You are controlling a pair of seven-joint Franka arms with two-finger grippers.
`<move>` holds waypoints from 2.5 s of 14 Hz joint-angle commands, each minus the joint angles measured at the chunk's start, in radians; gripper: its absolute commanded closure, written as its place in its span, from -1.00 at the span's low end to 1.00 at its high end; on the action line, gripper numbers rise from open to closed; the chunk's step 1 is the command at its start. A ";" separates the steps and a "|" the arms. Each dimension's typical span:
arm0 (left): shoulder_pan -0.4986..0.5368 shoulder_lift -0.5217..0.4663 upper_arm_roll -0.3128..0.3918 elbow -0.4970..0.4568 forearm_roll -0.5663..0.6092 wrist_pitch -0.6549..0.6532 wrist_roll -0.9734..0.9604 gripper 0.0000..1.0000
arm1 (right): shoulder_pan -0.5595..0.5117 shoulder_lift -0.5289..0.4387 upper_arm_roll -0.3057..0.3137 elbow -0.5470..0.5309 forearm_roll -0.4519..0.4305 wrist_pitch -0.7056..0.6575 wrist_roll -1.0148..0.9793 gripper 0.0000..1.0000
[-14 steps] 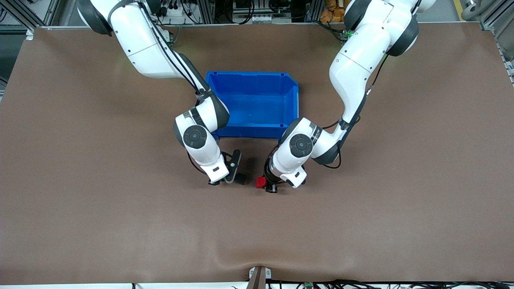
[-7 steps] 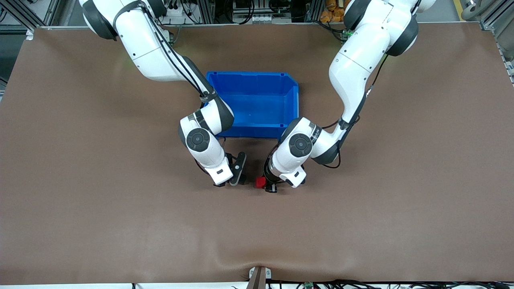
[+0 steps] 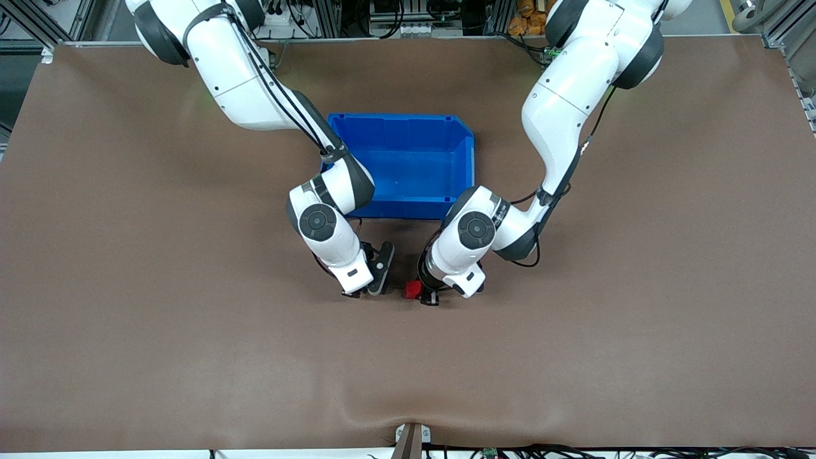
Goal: Attach green and red cubes to black cube
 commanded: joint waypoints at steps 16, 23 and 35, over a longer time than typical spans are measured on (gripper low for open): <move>-0.039 0.010 0.009 0.032 -0.018 -0.014 -0.048 1.00 | -0.435 -0.444 0.000 0.022 0.019 -0.512 0.018 -1.00; -0.064 0.024 0.012 0.032 -0.018 -0.011 -0.029 1.00 | -0.603 -0.644 -0.004 0.008 -0.001 -0.715 0.191 -1.00; -0.073 0.059 0.029 0.064 -0.017 0.072 0.033 1.00 | -0.602 -0.912 -0.037 -0.092 -0.102 -1.020 0.811 -1.00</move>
